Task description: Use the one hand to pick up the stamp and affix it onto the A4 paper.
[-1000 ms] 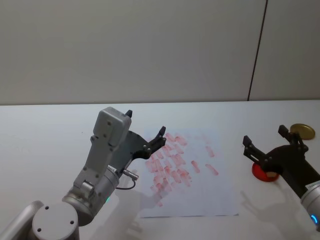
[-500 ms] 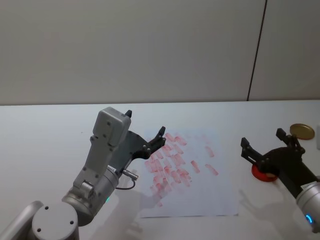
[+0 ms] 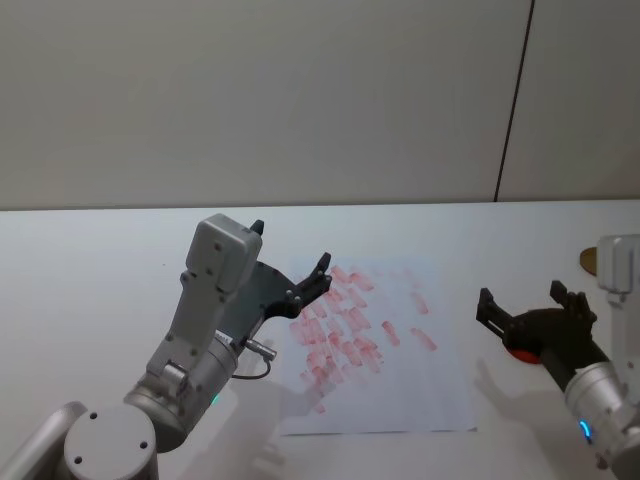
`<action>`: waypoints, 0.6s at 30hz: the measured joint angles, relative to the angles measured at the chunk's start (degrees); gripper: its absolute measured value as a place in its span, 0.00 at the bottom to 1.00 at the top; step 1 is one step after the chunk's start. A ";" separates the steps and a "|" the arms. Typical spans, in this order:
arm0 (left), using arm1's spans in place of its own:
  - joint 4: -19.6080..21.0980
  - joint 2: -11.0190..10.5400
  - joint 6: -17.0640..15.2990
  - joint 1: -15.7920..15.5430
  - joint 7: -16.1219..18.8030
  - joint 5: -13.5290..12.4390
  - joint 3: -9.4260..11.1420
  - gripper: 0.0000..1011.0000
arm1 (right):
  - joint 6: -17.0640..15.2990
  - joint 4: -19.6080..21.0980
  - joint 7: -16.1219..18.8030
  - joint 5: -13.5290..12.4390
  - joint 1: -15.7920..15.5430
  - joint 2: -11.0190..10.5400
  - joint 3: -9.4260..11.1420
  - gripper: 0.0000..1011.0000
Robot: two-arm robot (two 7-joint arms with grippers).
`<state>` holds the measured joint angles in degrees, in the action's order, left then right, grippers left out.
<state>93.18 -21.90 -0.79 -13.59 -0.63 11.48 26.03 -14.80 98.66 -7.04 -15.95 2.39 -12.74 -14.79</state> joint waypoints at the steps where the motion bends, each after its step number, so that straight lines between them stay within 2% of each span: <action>1: 0.00 0.00 0.00 0.00 0.00 0.00 0.00 0.98 | -0.60 -0.28 -0.53 -0.07 0.23 0.28 -0.02 0.99; 12: 0.00 0.00 0.00 0.00 0.00 0.00 0.00 0.98 | -5.48 -5.05 -5.13 -1.26 3.83 3.64 0.30 0.99; 18: 0.00 0.00 0.00 0.00 0.00 0.00 0.00 0.98 | -7.01 -6.80 -6.12 -1.89 5.12 4.45 0.82 0.99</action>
<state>93.18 -21.89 -0.79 -13.59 -0.63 11.48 26.03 -21.81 91.86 -13.16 -17.84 7.51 -8.29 -13.97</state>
